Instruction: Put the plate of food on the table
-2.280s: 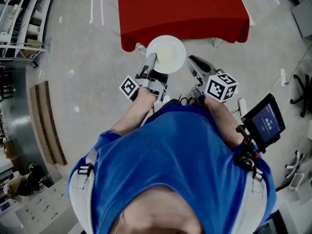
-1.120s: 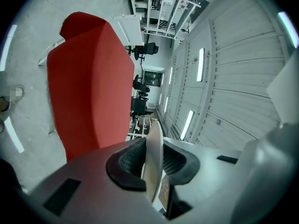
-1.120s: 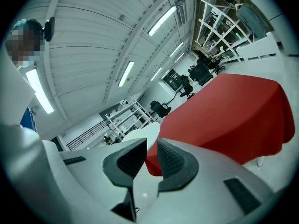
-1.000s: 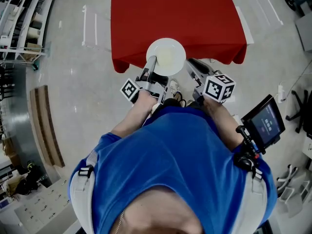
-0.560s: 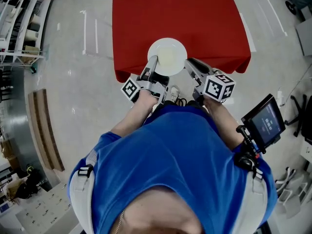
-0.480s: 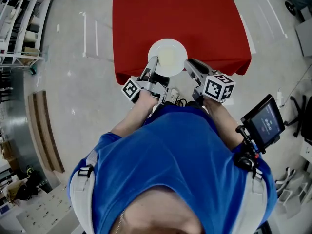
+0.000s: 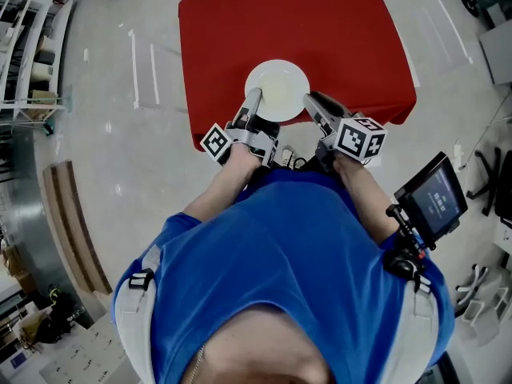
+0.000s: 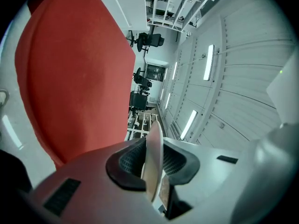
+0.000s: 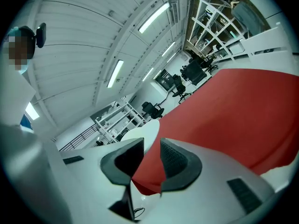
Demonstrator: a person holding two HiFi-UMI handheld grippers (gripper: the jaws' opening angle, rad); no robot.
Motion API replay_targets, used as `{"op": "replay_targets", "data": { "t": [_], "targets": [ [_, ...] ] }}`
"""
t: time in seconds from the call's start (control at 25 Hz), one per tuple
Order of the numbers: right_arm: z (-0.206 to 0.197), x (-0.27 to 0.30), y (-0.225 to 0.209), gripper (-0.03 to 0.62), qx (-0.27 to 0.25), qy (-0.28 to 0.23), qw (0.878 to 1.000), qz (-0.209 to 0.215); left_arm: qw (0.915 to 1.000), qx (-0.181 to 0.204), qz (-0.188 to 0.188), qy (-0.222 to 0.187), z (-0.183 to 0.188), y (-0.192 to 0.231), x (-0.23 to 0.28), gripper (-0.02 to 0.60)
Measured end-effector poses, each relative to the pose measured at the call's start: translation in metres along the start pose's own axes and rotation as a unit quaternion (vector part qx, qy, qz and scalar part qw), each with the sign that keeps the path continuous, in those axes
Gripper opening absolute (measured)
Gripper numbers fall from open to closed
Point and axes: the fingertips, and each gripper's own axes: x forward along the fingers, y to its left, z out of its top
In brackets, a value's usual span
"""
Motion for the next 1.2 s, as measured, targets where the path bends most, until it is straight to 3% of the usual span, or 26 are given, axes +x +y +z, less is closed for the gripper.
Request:
{"op": "replay_targets", "data": {
  "t": [0.56,1.08,1.2],
  "targets": [
    [-0.004,0.003,-0.009,0.083,0.026,0.005,1.0,-0.008,1.0,0.004,0.002,-0.002,0.0,0.005,0.0,0.069],
    [-0.012,0.009,0.0,0.081,0.042,0.025,0.999,0.022,0.9999,0.014,-0.008,0.003,-0.002,0.006,-0.006,0.068],
    [0.004,0.017,-0.016,0.081,0.061,0.03,0.997,0.029,0.9998,0.017,-0.004,-0.002,-0.001,0.009,0.015,0.067]
  ]
}}
